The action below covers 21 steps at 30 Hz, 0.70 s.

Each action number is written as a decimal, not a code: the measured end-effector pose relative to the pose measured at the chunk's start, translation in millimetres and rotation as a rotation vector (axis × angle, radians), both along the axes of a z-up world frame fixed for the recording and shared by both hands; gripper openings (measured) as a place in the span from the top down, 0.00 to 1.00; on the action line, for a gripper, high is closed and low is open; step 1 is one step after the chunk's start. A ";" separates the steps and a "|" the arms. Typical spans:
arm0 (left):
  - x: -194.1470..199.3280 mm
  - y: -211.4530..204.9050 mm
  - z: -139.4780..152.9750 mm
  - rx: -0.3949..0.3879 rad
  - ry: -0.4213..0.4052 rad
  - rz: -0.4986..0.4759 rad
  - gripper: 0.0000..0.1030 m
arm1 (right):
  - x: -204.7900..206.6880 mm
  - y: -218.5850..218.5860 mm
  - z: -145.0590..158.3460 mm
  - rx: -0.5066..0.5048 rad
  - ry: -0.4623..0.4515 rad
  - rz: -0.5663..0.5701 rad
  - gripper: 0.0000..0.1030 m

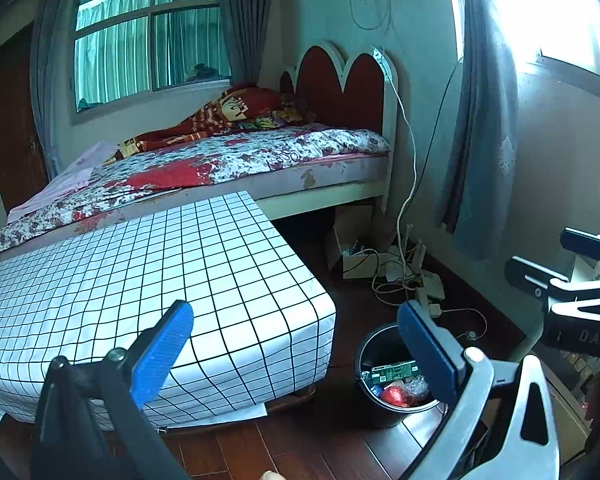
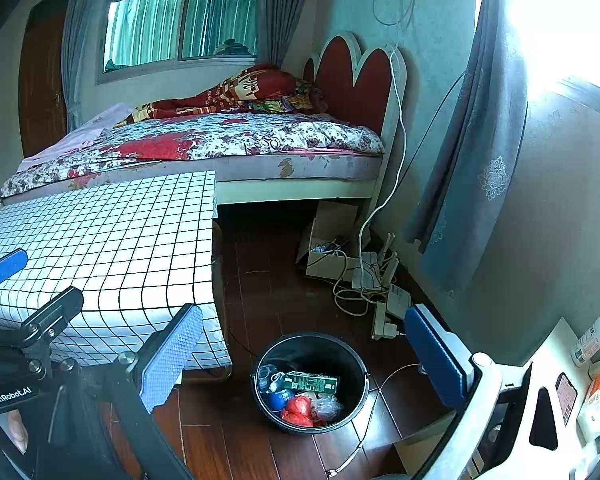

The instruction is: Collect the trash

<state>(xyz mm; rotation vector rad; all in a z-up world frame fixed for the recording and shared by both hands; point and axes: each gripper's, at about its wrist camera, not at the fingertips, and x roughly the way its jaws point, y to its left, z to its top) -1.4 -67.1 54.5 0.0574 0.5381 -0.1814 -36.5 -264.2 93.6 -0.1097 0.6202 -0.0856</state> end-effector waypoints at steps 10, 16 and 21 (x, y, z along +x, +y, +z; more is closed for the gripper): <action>-7.7 -7.6 2.9 0.002 -0.013 -0.017 0.01 | -2.6 -2.6 0.1 0.007 -0.003 -0.008 0.01; -7.5 -8.5 4.4 0.007 -0.016 -0.017 0.01 | -3.6 -3.6 -0.9 0.015 -0.002 -0.007 0.01; -8.3 -10.1 3.5 0.013 -0.011 -0.022 0.01 | -3.4 -6.7 -3.5 0.016 0.004 -0.009 0.01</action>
